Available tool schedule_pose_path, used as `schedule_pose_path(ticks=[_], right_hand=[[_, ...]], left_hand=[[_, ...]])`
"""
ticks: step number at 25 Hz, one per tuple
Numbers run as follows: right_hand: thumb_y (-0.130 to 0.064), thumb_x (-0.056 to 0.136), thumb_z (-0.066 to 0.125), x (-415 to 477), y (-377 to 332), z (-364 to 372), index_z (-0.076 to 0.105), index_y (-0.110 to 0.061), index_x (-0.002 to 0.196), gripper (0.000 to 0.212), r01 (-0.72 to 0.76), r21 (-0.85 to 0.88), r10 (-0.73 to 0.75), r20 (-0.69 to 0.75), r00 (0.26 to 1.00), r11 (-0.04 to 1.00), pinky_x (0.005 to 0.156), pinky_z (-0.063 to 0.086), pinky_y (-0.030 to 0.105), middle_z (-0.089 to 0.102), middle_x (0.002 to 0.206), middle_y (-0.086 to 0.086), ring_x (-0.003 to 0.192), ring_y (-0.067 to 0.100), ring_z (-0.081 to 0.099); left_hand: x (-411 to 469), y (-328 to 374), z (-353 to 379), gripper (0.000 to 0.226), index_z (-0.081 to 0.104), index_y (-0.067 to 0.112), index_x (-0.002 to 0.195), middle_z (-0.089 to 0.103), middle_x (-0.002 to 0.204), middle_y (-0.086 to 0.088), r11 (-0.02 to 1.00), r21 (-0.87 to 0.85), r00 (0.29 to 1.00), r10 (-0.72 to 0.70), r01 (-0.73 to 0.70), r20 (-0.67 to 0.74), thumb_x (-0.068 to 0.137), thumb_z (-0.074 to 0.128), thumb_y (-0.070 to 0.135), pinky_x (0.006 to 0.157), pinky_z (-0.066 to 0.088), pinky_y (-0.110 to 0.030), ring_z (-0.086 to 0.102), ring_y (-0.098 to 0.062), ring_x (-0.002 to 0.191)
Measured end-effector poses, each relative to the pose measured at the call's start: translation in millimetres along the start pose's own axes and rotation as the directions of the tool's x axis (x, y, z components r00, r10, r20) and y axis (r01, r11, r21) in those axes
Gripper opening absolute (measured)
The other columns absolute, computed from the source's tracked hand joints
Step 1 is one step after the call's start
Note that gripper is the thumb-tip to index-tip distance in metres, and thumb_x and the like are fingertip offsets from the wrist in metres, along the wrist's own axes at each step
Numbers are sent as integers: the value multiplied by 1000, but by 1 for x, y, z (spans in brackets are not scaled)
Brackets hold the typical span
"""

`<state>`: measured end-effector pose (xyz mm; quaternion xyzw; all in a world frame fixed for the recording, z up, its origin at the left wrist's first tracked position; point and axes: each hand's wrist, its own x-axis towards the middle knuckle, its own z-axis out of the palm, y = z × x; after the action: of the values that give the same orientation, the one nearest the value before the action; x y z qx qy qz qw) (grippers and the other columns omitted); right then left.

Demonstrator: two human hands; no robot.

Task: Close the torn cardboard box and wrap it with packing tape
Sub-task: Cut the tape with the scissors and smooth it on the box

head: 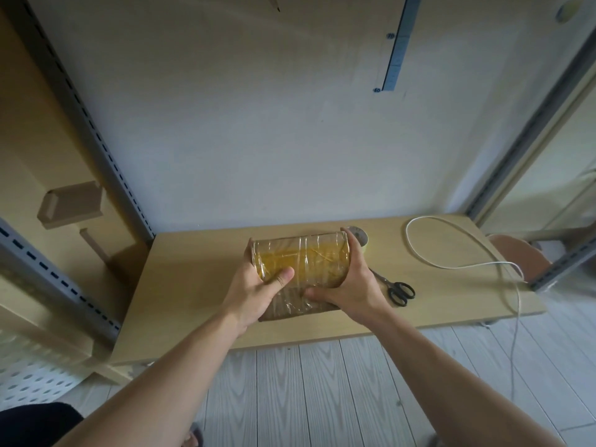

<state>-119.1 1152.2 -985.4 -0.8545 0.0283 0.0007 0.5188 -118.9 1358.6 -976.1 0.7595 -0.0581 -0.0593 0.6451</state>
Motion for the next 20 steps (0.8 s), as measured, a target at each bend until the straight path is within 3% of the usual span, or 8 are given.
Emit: schedule_pose_path(ticks=[2,3,6,10,12,15,17,20], right_hand=[[-44,46,97,-2,7,-2,10,-45,151,136,-10,8,10,86,996,1000,101,49,36,58,128,-14,117,9,57],[-44,50,96,-3,8,-4,9,-44,152,133,-6,-27,8,95,995,1000,98,49,31,59,125,-14,114,8,57],[-44,68,87,-5,5,-12,21,-38,150,106,23,-142,-13,76,997,990,77,43,10,62,115,-16,103,6,60],[-45,86,71,-9,10,-20,38,-32,146,69,73,-147,-60,90,994,986,72,41,1,66,114,-17,95,-9,60],[-68,86,55,-6,11,-25,42,-35,145,69,-107,94,88,184,979,990,86,50,20,67,120,-9,97,3,62],[-87,78,39,-1,19,-31,63,-38,124,72,-577,446,395,439,807,684,78,56,52,70,90,3,81,28,65],[-78,72,61,-3,33,-22,66,-23,121,74,-686,341,485,511,709,643,88,52,60,74,99,9,92,33,70],[-56,68,79,-13,46,-3,57,-17,129,76,-700,243,472,588,657,671,98,43,69,69,120,15,108,39,67]], left_hand=[[-12,-2,1,81,57,-10,86,61,59,-3,999,-1,998,-36,36,-49,67,81,65,61,51,-33,57,-19,54],[-16,-7,1,79,59,-10,91,63,57,-3,995,-35,995,-91,91,-26,66,83,61,62,52,-29,63,-17,57],[-18,-23,1,94,36,11,145,76,107,-7,969,-88,956,-208,230,206,68,88,23,89,58,-33,73,-14,99],[-10,-36,-4,120,36,21,144,74,120,-5,960,-125,942,-212,250,259,46,100,46,87,60,-41,71,-24,109],[-10,-43,-8,121,40,22,140,75,115,-6,968,-80,946,-212,238,245,40,99,53,81,61,-43,73,-26,102],[-19,-47,-17,130,44,20,139,75,111,-1,936,153,871,-352,318,342,32,90,75,65,60,-26,73,-12,87],[-24,-49,-18,113,54,25,132,73,111,5,849,151,748,-519,506,414,47,58,99,73,57,-28,67,-4,89],[-21,-56,-11,94,70,29,120,77,109,-5,708,-89,692,-645,701,325,72,24,95,83,49,-46,70,-28,101]])
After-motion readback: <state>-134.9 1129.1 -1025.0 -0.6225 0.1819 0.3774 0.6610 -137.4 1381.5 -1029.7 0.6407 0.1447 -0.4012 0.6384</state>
